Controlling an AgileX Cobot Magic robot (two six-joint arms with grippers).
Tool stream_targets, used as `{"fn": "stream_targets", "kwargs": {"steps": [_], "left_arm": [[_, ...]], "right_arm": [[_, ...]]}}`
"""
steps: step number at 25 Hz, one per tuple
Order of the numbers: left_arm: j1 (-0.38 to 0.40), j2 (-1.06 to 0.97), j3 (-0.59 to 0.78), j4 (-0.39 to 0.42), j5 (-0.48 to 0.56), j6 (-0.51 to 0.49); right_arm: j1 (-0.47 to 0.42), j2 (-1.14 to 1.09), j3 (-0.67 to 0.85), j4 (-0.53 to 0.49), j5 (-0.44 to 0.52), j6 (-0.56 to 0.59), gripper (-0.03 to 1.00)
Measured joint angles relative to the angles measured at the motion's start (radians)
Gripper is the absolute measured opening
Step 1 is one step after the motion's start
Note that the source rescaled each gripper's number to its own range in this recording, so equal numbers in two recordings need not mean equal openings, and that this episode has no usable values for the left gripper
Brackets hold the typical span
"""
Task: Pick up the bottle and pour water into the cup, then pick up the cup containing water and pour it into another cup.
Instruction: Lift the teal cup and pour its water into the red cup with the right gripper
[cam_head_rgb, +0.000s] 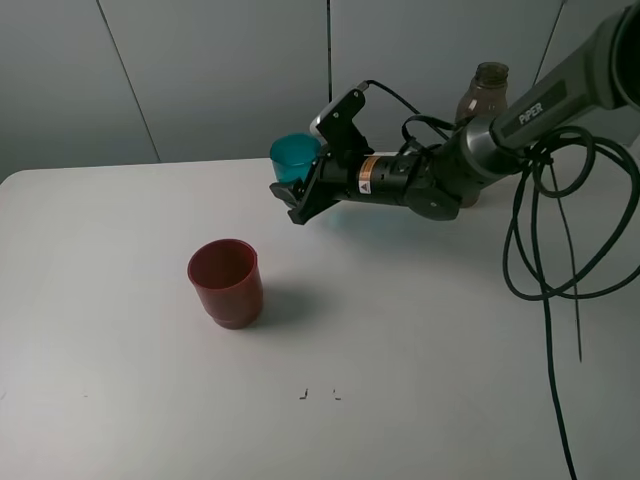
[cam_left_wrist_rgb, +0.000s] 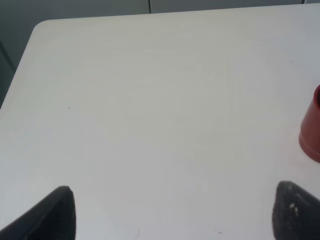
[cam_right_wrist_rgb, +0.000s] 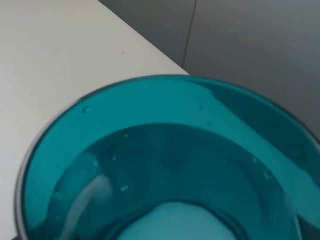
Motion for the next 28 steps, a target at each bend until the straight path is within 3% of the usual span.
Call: {"fn": "stream_targets", "kwargs": {"steps": [11, 28], "left_arm": [[0.000, 0.000, 0.000, 0.000, 0.000, 0.000], [0.000, 0.000, 0.000, 0.000, 0.000, 0.000]], "right_arm": [[0.066, -0.044, 0.002, -0.016, 0.008, -0.004, 0.07], [0.086, -0.045, 0.002, -0.058, -0.006, -0.057, 0.07]]}}
